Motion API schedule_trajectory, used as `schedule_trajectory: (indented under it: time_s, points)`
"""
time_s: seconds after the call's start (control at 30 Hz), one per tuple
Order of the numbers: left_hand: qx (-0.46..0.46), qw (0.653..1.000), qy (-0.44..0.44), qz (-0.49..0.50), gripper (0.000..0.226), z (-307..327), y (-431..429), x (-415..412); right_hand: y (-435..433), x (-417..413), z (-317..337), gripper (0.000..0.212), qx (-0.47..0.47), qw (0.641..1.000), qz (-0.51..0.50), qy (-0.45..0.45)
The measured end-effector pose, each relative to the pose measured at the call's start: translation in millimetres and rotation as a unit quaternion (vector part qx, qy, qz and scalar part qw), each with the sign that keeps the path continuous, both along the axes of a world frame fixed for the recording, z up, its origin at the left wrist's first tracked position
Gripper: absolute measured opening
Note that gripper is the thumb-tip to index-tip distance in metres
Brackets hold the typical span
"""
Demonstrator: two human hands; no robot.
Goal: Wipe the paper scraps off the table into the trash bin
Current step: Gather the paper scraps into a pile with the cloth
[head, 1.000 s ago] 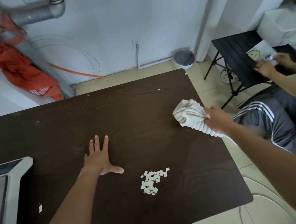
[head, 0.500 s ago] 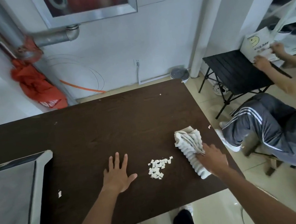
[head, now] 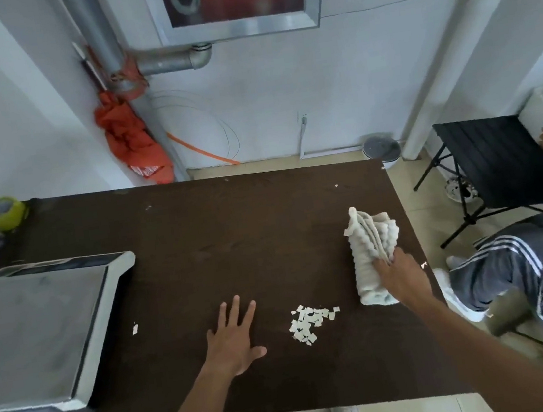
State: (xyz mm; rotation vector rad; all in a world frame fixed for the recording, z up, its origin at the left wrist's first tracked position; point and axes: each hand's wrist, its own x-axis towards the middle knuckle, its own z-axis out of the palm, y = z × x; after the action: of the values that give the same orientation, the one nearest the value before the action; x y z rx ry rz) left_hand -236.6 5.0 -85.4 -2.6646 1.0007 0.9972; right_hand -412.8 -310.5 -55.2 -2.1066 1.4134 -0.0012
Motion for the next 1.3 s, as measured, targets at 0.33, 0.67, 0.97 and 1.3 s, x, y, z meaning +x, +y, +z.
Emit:
schedule_trajectory:
  time_s: [0.33,0.67,0.97,1.3]
  points:
    - [-0.010,0.998,0.021,0.060,0.109,7,-11,-4,-116,91,9,0.048,-0.124,0.983,0.118,0.063]
    - [-0.023,0.995,0.017,0.091,0.117,-3,-10,-1,-169,174,-2,0.036,-0.282,0.944,0.149,0.087]
    - [-0.032,0.994,0.019,0.101,0.116,1,-10,-2,-118,187,-7,0.050,-0.225,0.921,0.292,0.130]
    - [-0.039,0.995,0.013,0.093,0.115,4,-9,-2,-2,122,-15,0.047,-0.174,0.880,0.438,0.054]
